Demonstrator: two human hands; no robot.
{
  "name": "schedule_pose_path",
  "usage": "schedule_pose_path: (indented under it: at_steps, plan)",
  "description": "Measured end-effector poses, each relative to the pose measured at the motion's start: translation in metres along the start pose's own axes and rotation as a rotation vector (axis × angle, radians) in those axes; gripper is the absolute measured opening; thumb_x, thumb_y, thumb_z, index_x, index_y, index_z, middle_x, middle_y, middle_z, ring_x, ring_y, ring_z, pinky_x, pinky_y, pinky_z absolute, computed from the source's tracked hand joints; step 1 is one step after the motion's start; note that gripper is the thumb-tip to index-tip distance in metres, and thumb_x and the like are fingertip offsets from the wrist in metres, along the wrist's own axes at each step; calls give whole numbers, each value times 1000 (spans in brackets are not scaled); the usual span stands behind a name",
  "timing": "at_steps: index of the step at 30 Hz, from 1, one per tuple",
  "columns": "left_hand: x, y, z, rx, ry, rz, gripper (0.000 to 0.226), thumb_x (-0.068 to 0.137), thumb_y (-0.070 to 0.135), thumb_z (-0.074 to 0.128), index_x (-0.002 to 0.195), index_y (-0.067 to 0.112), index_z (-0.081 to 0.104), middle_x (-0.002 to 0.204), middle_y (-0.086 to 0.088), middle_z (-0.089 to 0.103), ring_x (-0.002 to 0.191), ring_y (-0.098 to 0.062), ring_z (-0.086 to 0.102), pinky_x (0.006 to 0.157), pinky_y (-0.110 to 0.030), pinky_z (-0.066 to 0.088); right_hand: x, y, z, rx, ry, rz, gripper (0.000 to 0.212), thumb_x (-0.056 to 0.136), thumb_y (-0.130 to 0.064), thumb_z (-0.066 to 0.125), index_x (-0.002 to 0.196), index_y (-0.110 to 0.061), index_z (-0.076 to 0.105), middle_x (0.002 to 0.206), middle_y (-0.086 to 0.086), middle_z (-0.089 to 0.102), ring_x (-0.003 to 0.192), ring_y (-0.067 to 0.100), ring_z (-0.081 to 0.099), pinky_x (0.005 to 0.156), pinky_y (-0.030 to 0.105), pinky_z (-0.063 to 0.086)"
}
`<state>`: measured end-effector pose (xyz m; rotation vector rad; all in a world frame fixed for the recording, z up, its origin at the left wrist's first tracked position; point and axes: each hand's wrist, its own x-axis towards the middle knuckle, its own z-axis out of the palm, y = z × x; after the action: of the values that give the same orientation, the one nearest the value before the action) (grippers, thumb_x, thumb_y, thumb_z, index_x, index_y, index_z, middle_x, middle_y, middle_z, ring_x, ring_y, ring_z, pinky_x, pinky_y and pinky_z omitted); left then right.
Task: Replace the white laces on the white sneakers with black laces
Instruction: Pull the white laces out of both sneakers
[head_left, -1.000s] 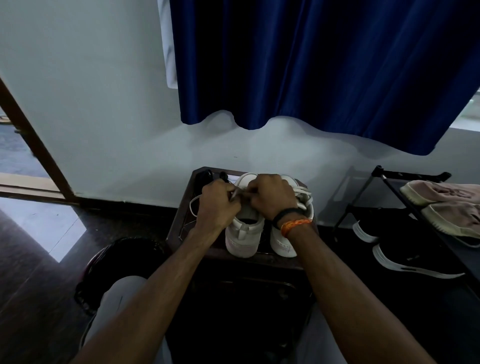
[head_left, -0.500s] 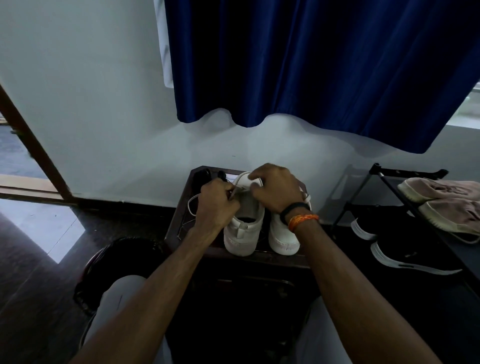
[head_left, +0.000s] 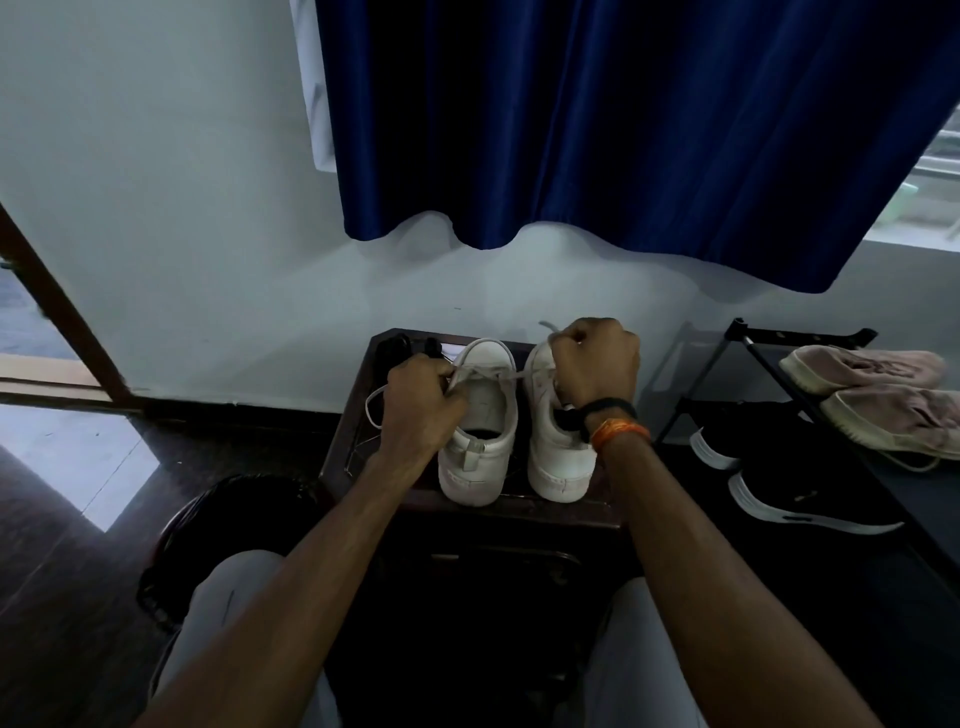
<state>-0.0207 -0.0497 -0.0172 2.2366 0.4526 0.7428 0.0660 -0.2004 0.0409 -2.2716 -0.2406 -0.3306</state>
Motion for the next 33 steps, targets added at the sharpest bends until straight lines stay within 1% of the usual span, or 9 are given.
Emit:
schedule_pose_path:
  at_steps: [2,5,9,12,16,19,23,26,33]
  plan:
    - [2,-1,1,50,-21,21,8,79,5,69,74,11,71,61,3,50,56,-10,46,47,-13,29,4,3,-6,-24,-118,12,16,83,-13,63,74,-10,76,72,9,71,73,26,64,68,29,51]
    - [7,-2,6,114,-53,84,40,72,0,68,109,15,76,96,1,52,93,-21,53,71,-21,38,3,6,-13,20,-108,38,16,80,-16,64,68,-11,73,63,6,67,66,24,61,64,27,46]
    - [24,6,6,340,-205,311,36,79,11,70,113,22,76,118,-4,56,113,-29,47,96,-34,34,6,11,-13,23,-94,51,33,87,-28,65,64,-7,73,60,10,69,61,24,63,56,24,45]
    - [36,15,5,462,-332,343,28,87,21,67,113,28,75,131,1,53,124,-26,40,99,-36,25,5,12,-8,-116,-111,36,35,86,-32,65,59,-9,68,54,6,60,55,23,58,55,24,44]
    - [44,18,6,488,-340,342,16,83,22,73,98,26,78,123,2,59,118,-23,44,96,-33,22,0,7,-9,-263,-125,-5,21,81,-25,65,93,-13,77,95,9,71,86,31,68,76,35,58]
    - [47,20,7,458,-347,355,14,78,14,72,85,25,76,115,2,60,113,-22,45,90,-30,21,-9,4,-10,-253,-114,-109,48,80,-14,68,127,-19,65,130,6,54,103,30,62,86,37,51]
    - [49,17,9,393,-355,333,8,82,16,69,84,22,73,110,1,60,109,-24,44,93,-35,25,-20,-4,0,-202,-209,-227,14,79,-34,70,92,-30,71,93,-7,71,89,20,67,78,33,55]
    - [51,14,10,402,-349,321,9,81,14,69,85,21,73,109,3,61,107,-23,43,89,-34,23,-27,-7,11,-249,-272,-211,29,80,-51,65,100,-30,70,90,-2,74,91,25,68,80,38,57]
    - [57,12,2,77,-288,-27,16,72,18,53,65,25,66,91,2,70,94,-27,63,93,-49,49,-24,-4,13,-288,-193,-123,22,78,-31,69,99,-25,67,97,4,70,94,29,64,74,33,48]
